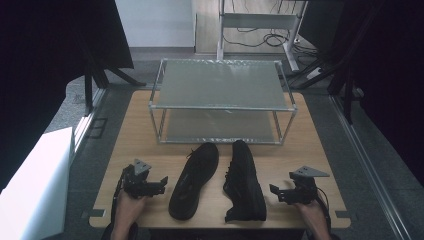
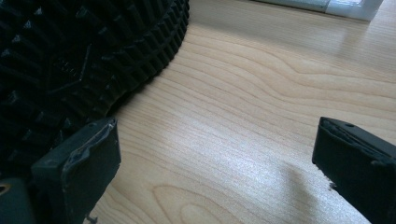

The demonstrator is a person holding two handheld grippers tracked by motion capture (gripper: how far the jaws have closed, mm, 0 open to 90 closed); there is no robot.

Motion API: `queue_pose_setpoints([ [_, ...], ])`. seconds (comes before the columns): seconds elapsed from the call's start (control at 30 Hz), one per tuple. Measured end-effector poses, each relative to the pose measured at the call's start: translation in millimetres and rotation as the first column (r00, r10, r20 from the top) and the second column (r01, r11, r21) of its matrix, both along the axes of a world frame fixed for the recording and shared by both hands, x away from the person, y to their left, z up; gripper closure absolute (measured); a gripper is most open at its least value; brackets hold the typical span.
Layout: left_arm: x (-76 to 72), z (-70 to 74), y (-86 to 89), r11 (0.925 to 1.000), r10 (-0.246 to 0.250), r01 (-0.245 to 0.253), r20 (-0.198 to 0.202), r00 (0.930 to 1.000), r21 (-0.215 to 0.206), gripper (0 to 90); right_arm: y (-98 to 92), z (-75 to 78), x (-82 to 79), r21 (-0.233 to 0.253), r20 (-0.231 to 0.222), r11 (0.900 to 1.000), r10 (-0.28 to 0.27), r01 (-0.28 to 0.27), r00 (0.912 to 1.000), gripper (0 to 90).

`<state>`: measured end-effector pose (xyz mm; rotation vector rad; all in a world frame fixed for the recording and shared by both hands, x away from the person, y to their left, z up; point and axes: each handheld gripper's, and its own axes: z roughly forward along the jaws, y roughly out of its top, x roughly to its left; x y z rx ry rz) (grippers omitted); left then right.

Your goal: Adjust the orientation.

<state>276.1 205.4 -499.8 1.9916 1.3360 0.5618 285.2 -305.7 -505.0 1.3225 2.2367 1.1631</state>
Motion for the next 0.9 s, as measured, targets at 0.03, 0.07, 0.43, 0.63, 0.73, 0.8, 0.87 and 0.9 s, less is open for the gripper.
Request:
queue_pose_setpoints([
  [0.03, 0.1, -0.2, -0.1, 1.0, -0.001, 0.001, 0.001, 1.0, -0.002, 0.0, 0.0, -0.3, 0.2, 0.002, -0.001, 1.0, 0.003, -0.003, 1.0, 1.3],
  [0.07, 0.1, -0.2, -0.1, 1.0, -0.001, 0.001, 0.001, 1.0, -0.002, 0.0, 0.1, -0.7, 0.4, 0.005, -0.003, 1.0, 0.007, -0.007, 1.0, 1.4],
  [0.43, 1.2, -0.1, -3.0, 0.9995, 0.004, -0.004, 0.001, 1.0, 0.032, 0.0, 3.0, -1.1, 0.1, -0.005, -0.005, 1.0, 0.026, -0.026, 0.9997, 3.1],
  [0.63, 1.3, -0.5, -4.1, 0.9994, 0.001, -0.001, -0.002, 1.0, 0.035, 0.0, 4.5, -0.6, 0.0, -0.013, 0.001, 0.999, 0.031, -0.031, 0.9995, 3.5],
  [0.73, 1.3, -0.7, -4.9, 0.9991, 0.0, 0.0, -0.001, 1.0, 0.042, 0.0, 4.3, -0.5, 0.2, -0.012, 0.003, 1.0, 0.029, -0.029, 0.9996, 3.5],
  [0.8, 1.3, -1.0, -5.7, 0.9991, -0.004, 0.004, -0.001, 1.0, 0.043, 0.0, 4.3, -0.4, 0.2, -0.011, 0.004, 1.0, 0.028, -0.028, 0.9996, 3.5],
  [0.87, 1.1, -1.4, -6.9, 0.9989, -0.007, 0.007, -0.003, 1.0, 0.047, 0.0, 4.5, -0.1, 0.2, -0.013, 0.006, 1.0, 0.027, -0.027, 0.9996, 3.5],
  [0.9, 1.3, -1.7, -7.1, 0.9987, -0.01, 0.01, -0.004, 0.9999, 0.05, 0.0, 4.5, 0.0, 0.2, -0.013, 0.007, 1.0, 0.028, -0.027, 0.9996, 3.5],
])
